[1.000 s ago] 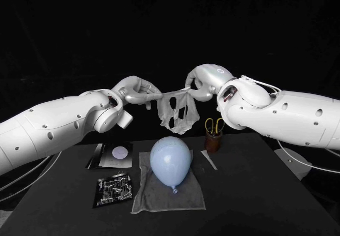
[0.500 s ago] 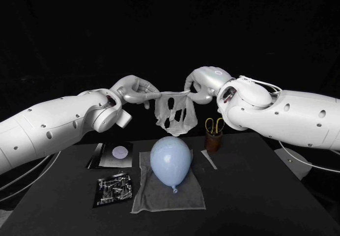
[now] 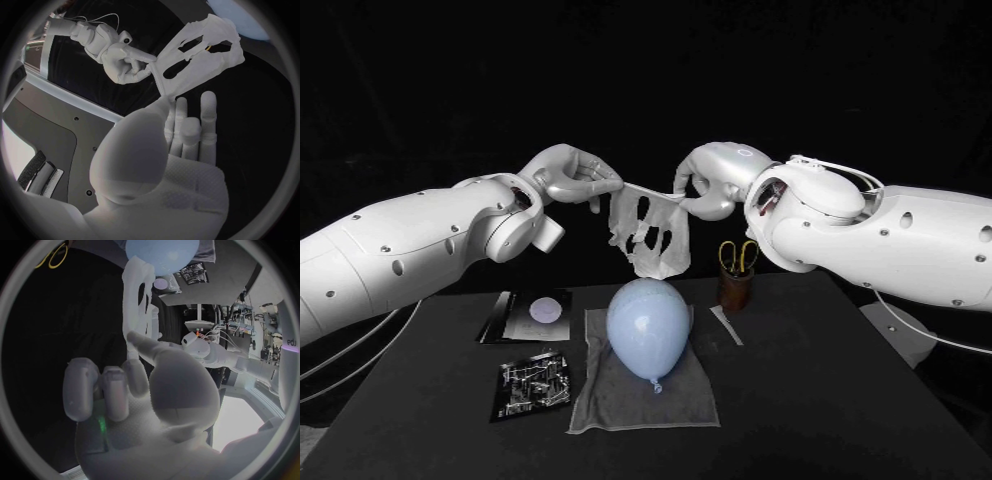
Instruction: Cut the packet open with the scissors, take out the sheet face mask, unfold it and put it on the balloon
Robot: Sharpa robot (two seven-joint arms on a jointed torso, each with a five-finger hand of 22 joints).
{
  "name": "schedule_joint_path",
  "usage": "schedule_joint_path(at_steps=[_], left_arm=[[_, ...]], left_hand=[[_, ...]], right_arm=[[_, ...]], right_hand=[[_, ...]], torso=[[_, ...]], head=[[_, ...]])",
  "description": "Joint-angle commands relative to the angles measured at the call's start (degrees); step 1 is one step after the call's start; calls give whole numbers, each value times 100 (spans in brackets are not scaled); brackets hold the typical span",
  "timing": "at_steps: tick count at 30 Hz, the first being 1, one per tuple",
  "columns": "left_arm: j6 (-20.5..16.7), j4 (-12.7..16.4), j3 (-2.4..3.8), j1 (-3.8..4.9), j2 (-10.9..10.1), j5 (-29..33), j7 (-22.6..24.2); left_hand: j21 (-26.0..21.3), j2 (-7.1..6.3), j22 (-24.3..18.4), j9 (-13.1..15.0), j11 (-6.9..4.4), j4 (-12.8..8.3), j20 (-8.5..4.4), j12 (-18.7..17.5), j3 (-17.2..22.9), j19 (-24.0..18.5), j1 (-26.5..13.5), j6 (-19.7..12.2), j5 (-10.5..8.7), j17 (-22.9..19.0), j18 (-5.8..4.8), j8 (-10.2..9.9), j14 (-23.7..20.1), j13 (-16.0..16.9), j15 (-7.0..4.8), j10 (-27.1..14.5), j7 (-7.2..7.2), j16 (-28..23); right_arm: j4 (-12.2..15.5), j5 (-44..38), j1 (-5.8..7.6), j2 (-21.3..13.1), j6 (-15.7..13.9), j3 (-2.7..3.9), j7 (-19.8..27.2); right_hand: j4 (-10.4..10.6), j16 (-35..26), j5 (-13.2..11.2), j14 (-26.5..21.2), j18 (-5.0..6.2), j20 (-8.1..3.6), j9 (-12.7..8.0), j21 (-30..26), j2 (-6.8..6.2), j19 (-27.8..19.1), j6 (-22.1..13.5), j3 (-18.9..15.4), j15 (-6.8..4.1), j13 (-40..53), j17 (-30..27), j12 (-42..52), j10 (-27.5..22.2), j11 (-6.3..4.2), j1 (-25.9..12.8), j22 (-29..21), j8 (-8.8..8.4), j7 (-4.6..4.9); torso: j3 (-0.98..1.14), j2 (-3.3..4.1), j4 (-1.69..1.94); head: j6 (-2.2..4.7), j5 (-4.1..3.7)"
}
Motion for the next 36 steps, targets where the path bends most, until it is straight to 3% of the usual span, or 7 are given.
schedule_joint_path(at_steps=[1, 6, 10, 15, 21, 28, 36], left_arm=[[263, -58, 6, 22, 18, -269, 222], [445, -133, -19, 27, 34, -516, 284], [506, -250, -90, 23, 62, -638, 366], [528, -411, -159, -1, 122, -751, 470], [579, -519, -212, -26, 130, -898, 546], [641, -535, -237, -69, 77, -971, 613], [687, -534, -250, -95, 11, -1013, 647]], left_hand=[[37, -14, 10, 442, 2, -9, 0, -30, 38, 27, 64, 3, 20, -10, 82, 19, 33, 4, -7, 46, -7, 17], [38, -18, 11, 443, 3, -10, -1, -30, 39, 27, 66, 4, 20, -38, 82, 20, 17, 4, -7, 45, -8, 15], [39, -20, 12, 443, 5, -10, -1, -31, 40, 26, 66, 4, 20, -37, 81, 20, 18, 4, -6, 44, -9, 14], [41, -22, 14, 444, 6, -10, -1, -32, 41, 25, 67, 4, 19, -27, 81, 20, 23, 4, -6, 44, -9, 14], [42, -24, 15, 445, 7, -10, -2, -32, 42, 24, 68, 5, 19, -17, 81, 20, 29, 5, -6, 44, -10, 14], [45, -27, 17, 446, 9, -10, -2, -34, 45, 22, 71, 5, 19, -19, 80, 20, 28, 5, -5, 42, -11, 13], [45, -27, 17, 446, 9, -10, -2, -34, 45, 22, 71, 5, 19, -19, 80, 20, 28, 5, -5, 42, -11, 13]], right_arm=[[79, 1189, 8, -20, 332, -1, -174], [183, 2194, 12, -29, 411, -6, -207], [211, 3299, 8, 9, 630, -34, 3], [211, 4393, -17, 149, 867, -91, 268], [247, 5176, -66, 341, 770, -142, 431], [251, 5836, -110, 532, 672, -176, 561], [251, 6345, -188, 756, 638, -210, 736]], right_hand=[[25, 33, 28, 597, -51, -13, 8, 12, -26, 278, 56, 1, -22, 484, 1509, -17, 244, -75, 38, 1172, 40, 4], [26, 33, 28, 597, -46, -13, 8, -13, -26, 271, 54, 2, -22, 474, 1509, -31, 239, -75, 39, 1165, 39, 4], [42, 33, 29, 597, -33, -14, 7, -73, -20, 255, 39, 4, -24, 454, 1509, -62, 228, -72, 39, 1147, 34, 9], [73, 33, 28, 597, -18, -13, 8, -151, -6, 233, 1, 2, -21, 428, 1509, -109, 207, -63, 45, 1125, 24, 19], [90, 33, 28, 597, -12, -12, 10, -182, 1, 224, -11, -2, -18, 407, 1509, -142, 193, -60, 45, 1116, 24, 22], [107, 33, 28, 597, -7, -10, 14, -208, 10, 216, -24, -7, -15, 395, 1509, -163, 183, -57, 48, 1109, 25, 24], [117, 33, 28, 597, -5, -9, 17, -220, 14, 213, -32, -11, -13, 385, 1509, -181, 175, -55, 50, 1105, 26, 26]], torso=[[-15, -18, -4], [-49, -72, 3], [-79, -130, 1], [-114, -198, 12], [-151, -245, 29], [-188, -296, 52], [-204, -327, 59]], head=[[20, 43], [-6, 80], [23, 174], [4, 314], [-87, 349], [-94, 382], [-117, 409]])
